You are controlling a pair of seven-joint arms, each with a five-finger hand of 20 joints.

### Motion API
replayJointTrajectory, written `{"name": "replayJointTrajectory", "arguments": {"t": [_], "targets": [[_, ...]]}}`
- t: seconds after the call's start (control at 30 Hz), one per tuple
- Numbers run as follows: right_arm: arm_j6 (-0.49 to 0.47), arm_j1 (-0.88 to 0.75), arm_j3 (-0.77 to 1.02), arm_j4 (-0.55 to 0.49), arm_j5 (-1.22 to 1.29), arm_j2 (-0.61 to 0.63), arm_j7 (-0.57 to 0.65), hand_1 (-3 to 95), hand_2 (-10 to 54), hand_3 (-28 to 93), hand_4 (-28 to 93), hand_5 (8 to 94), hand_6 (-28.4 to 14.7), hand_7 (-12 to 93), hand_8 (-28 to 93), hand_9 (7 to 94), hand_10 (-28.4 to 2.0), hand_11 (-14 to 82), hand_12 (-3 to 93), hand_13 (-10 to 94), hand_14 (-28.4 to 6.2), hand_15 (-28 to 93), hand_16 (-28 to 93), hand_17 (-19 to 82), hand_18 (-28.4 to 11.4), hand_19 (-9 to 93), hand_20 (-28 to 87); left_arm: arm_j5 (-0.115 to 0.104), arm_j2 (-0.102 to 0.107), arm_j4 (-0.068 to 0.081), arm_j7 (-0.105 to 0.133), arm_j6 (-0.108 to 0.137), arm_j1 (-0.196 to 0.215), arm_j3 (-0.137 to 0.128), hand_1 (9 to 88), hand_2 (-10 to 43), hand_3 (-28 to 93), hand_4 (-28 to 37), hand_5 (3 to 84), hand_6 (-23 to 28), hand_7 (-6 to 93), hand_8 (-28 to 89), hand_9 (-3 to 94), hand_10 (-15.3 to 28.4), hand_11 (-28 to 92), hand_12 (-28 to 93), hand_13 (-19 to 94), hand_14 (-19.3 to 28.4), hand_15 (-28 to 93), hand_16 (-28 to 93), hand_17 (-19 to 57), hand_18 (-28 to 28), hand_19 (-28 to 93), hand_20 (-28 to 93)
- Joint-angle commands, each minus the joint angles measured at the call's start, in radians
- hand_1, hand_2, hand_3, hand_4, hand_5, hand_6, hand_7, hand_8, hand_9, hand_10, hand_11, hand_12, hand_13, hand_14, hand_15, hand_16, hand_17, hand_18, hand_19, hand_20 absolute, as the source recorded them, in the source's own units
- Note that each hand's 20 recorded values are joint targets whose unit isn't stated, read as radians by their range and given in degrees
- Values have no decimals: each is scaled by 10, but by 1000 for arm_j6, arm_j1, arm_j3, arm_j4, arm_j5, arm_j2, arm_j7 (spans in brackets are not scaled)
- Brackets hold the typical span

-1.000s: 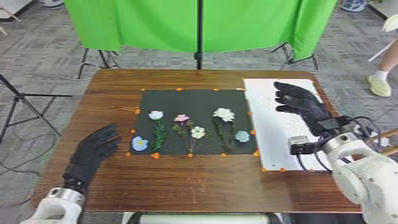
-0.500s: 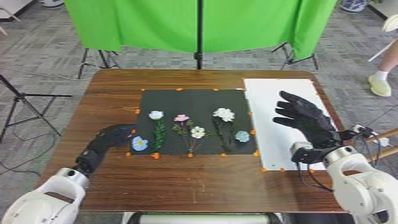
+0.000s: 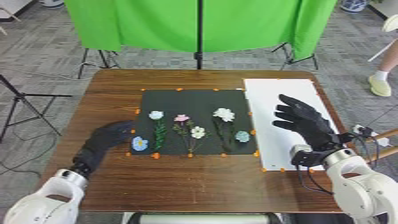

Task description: Arrange flowers

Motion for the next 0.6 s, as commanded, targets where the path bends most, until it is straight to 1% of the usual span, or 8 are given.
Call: {"name": "replayJointTrajectory", "arguments": {"t": [0.03,0.1,0.17,0.23,0.4,0.47,0.57,0.6], "targets": [[-23,12,-3,-4,-39,-7,-7,166,-34,825,-267,301,-11,168,-110,314,-110,68,227,258,-113,59,348,17,-207,424,210,-105,-14,-3,121,45,102,-7,250,28,693,-265,330,39,198,-88,260,109,217,182,207,139,337,7,-96,202,484,86],[-18,14,-3,-7,-43,-6,-16,165,-34,825,-267,300,-10,168,-110,314,-110,69,228,257,-112,58,348,17,-207,423,209,-178,-13,-4,154,51,103,-8,247,26,693,-270,325,38,197,-88,261,109,216,181,208,139,336,7,-96,202,484,85],[-21,10,6,-12,-48,-9,-20,165,-35,825,-267,299,-10,168,-111,313,-110,69,228,257,-111,58,348,16,-208,423,209,-220,-11,-7,169,42,109,-18,243,24,694,-275,324,38,197,-87,261,110,216,181,208,139,334,7,-95,202,483,85],[-11,1,12,-18,-47,-11,-28,165,-35,825,-267,299,-9,169,-111,313,-110,69,228,256,-111,57,349,15,-208,422,209,-249,-9,-9,172,32,110,-25,241,24,694,-279,325,39,196,-87,261,110,215,181,209,140,334,7,-95,202,483,85],[0,-25,30,-34,-52,-17,-40,166,-34,823,-268,303,-4,167,-113,312,-105,70,229,257,-109,54,350,14,-209,422,209,-268,-3,-13,175,27,108,-38,238,24,692,-282,325,39,195,-86,263,112,213,180,209,140,332,8,-95,203,482,85],[1,-28,34,-38,-52,-17,-41,166,-34,824,-268,304,1,163,-115,313,-103,68,227,257,-108,51,351,14,-209,421,209,-290,5,-11,179,27,104,-41,237,23,693,-282,326,39,194,-86,264,112,212,181,210,141,331,8,-95,203,482,85],[1,-24,38,-40,-51,-10,-40,164,-34,825,-268,301,-2,155,-112,313,-104,67,228,258,-107,46,353,14,-209,419,209,-292,28,-3,183,27,79,-44,237,23,691,-282,326,39,192,-86,265,113,211,181,212,142,330,8,-95,203,482,85],[5,-25,39,-41,-52,-8,-43,164,-34,825,-268,298,-6,154,-112,313,-105,66,228,258,-107,45,354,14,-209,419,209,-313,38,0,187,23,66,-42,237,23,691,-282,326,39,191,-86,265,113,211,181,212,142,330,8,-95,204,481,85]]}}
